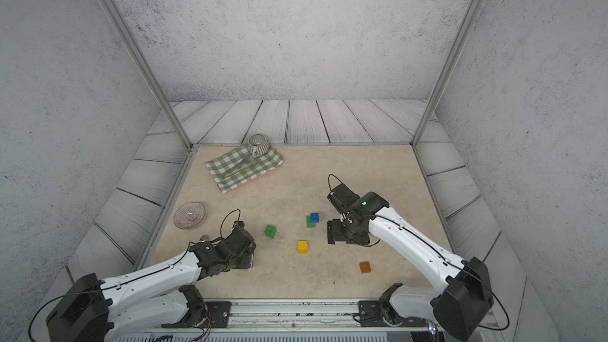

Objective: Assemble the number 4 with lego
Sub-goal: Pick up the lego brick from the center of the board.

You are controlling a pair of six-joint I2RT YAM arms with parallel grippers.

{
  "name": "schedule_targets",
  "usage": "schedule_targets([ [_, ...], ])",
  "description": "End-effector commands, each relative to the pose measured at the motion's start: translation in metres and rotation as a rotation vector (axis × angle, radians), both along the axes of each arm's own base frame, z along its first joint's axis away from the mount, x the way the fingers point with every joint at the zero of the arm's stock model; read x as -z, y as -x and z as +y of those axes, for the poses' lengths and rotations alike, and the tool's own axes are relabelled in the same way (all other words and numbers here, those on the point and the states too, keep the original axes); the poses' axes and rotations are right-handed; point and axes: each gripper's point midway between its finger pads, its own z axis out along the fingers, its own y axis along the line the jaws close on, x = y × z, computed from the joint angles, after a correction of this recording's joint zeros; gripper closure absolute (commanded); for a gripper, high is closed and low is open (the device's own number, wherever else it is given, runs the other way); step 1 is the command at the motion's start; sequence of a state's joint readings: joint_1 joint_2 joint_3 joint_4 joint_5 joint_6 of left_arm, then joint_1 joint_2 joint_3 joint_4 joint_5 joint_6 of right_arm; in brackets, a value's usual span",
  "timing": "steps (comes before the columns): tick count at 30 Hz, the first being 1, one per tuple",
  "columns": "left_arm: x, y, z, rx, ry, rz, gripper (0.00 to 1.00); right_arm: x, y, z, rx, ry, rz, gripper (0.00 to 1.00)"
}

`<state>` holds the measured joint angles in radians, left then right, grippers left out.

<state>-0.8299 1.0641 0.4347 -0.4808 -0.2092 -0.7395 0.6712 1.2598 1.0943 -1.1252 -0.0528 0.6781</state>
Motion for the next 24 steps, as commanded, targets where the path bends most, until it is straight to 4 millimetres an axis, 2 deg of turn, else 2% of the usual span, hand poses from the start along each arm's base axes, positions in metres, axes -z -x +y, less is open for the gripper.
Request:
schedule_targets([
  [1,0.0028,-0.0014,0.0005,0.011,-0.031,-0.003,0.37,-0.0047,-0.0018,0.0006,0.001,0.003,-0.013,0.17],
  [24,0.0029,0.0011,-0.0024,0.025,-0.071,-0.012,0.59,-0.0011,-0.0012,0.0026,-0.014,-0.002,-0.008,0.15],
])
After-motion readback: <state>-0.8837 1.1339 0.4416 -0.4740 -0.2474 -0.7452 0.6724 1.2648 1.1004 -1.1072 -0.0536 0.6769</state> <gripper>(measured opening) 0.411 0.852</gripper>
